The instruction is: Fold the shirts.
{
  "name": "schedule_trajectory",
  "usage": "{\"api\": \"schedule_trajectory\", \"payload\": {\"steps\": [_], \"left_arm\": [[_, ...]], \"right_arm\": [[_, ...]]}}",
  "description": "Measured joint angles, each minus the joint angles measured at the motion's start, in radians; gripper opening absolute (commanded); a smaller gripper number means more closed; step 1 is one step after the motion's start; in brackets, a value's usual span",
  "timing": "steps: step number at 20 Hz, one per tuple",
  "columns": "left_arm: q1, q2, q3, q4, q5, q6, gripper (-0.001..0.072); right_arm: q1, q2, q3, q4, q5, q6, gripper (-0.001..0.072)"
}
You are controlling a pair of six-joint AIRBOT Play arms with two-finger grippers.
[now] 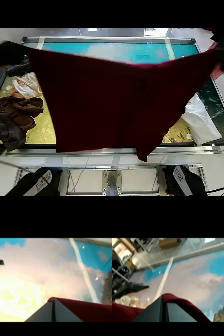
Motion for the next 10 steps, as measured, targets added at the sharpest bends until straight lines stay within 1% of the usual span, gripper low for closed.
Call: {"api": "schedule_trajectory", "payload": {"steps": [2,4,6,8,10], "left_arm": [[-0.085,-0.129,0.001,0.198,0.068,-0.144,0.0003],[-0.129,-0.254,0.003,0.381,0.149,-0.310,0.0003],[-0.143,-0.367,0.013,0.504,0.224,-0.438,0.0003],[-0.135,-0.455,0.040,0.572,0.283,-0.528,0.0003],[-0.117,-0.523,0.072,0.609,0.328,-0.591,0.0003]], "right_arm": [[0.146,-0.116,-0.054,-0.149,-0.108,0.028,0.0028],[0.245,-0.246,-0.085,-0.257,-0.247,0.065,0.0028],[0.289,-0.369,-0.100,-0.286,-0.398,0.089,0.0028],[0.301,-0.473,-0.108,-0.271,-0.544,0.096,0.0028],[0.297,-0.549,-0.111,-0.244,-0.664,0.090,0.0029]]}}
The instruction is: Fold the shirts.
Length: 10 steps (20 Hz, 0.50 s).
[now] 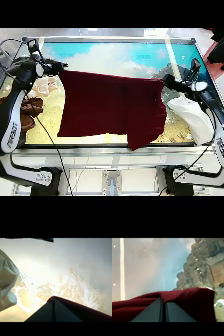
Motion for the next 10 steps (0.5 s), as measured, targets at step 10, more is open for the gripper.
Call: {"api": "schedule_trajectory", "payload": {"steps": [10], "left_arm": [[0.028,-0.085,0.051,0.045,-0.109,-0.011,0.0004]], "right_arm": [[-0.023,-0.097,0.074,0.002,-0.050,-0.094,0.0028]]}}
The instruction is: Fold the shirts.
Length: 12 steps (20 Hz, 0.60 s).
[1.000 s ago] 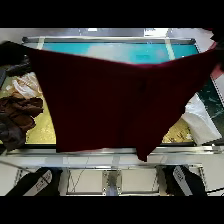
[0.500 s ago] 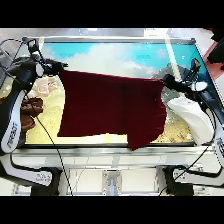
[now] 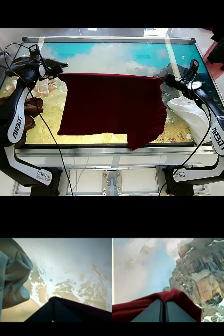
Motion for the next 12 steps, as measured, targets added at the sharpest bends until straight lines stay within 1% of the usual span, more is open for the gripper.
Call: {"api": "schedule_trajectory", "payload": {"steps": [2,4,6,9,12], "left_arm": [[-0.002,0.000,0.001,-0.015,-0.064,0.034,0.0004],[-0.017,0.001,-0.001,-0.050,-0.119,0.087,0.0004],[-0.039,0.001,-0.011,-0.074,-0.161,0.130,0.0004],[-0.061,0.001,-0.038,-0.095,-0.206,0.156,0.0004],[-0.068,0.001,-0.086,-0.084,-0.258,0.171,0.0004]], "right_arm": [[0.001,0.021,0.006,-0.021,0.057,-0.004,0.0027],[0.008,0.045,0.009,-0.077,0.136,0.010,0.0028],[0.021,0.061,0.010,-0.168,0.228,0.067,0.0028],[0.046,0.074,-0.005,-0.328,0.351,0.170,0.0028],[0.056,0.079,-0.054,-0.414,0.408,0.224,0.0028]]}}
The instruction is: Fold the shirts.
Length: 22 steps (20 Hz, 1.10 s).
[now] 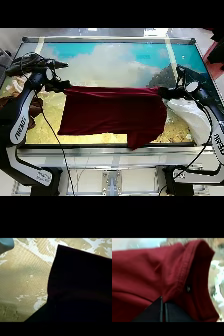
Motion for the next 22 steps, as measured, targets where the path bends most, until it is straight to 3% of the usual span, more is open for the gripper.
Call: {"api": "schedule_trajectory", "payload": {"steps": [8,9,10,11,16,20,21,22], "left_arm": [[-0.004,0.000,-0.095,-0.014,0.000,0.010,0.0007],[-0.004,0.000,-0.098,-0.016,0.002,0.010,0.0034],[-0.004,0.000,-0.100,-0.018,0.005,0.010,0.0187],[-0.004,0.000,-0.098,-0.018,0.006,0.010,0.0272],[-0.004,0.067,-0.003,0.036,0.010,0.010,0.0272],[-0.004,0.282,0.014,0.112,0.054,0.009,0.0273],[-0.004,0.341,-0.017,0.132,0.057,0.009,0.0272],[-0.004,0.401,-0.065,0.155,0.062,0.009,0.0273]], "right_arm": [[0.006,0.002,-0.103,-0.057,-0.002,0.038,0.0054],[0.006,0.002,-0.106,-0.060,-0.003,0.039,0.0141],[0.006,0.002,-0.108,-0.061,-0.009,0.040,0.0256],[0.006,0.003,-0.107,-0.063,-0.009,0.040,0.0285],[0.006,0.080,-0.023,-0.097,0.046,0.042,0.0285],[-0.003,0.273,0.004,-0.202,0.107,0.069,0.0285],[-0.014,0.327,-0.022,-0.218,0.135,0.076,0.0306],[-0.032,0.385,-0.070,-0.234,0.159,0.087,0.0395]]}}
